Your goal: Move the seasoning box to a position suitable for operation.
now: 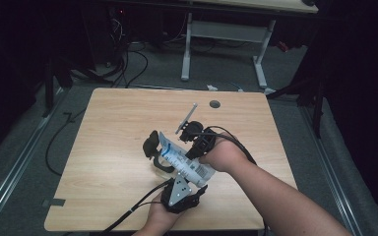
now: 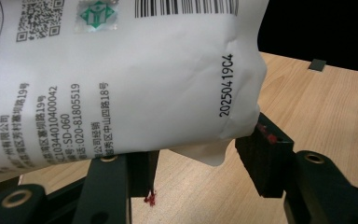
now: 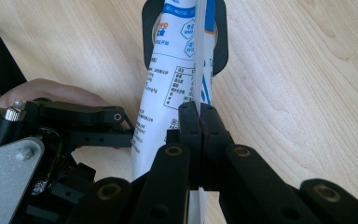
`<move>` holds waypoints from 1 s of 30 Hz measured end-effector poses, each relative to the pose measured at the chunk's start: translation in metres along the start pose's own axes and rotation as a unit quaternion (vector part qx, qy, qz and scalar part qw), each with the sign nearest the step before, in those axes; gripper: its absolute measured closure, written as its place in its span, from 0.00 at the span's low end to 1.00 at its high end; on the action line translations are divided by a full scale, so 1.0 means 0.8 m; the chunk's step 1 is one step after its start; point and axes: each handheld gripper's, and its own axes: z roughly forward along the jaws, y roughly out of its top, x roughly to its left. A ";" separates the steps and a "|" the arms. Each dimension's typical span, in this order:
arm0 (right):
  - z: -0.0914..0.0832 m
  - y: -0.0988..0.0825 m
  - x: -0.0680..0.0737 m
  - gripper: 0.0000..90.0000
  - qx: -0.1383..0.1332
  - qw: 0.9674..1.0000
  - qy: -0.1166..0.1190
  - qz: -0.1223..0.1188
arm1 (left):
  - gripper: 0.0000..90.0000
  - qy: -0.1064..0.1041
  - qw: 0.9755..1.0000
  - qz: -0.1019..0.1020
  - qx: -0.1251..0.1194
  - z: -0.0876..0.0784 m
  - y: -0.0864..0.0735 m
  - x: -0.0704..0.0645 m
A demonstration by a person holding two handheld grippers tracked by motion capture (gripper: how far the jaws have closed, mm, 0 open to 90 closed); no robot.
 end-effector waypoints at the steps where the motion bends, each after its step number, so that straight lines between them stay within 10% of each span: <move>1: 0.000 0.000 0.000 1.00 0.002 1.000 0.000 0.000 | 0.57 -0.001 1.000 0.000 -0.001 0.000 0.000 0.000; 30: -0.005 0.013 -0.003 1.00 0.014 1.000 0.003 -0.006 | 0.57 -0.002 1.000 -0.015 -0.011 0.000 0.007 0.003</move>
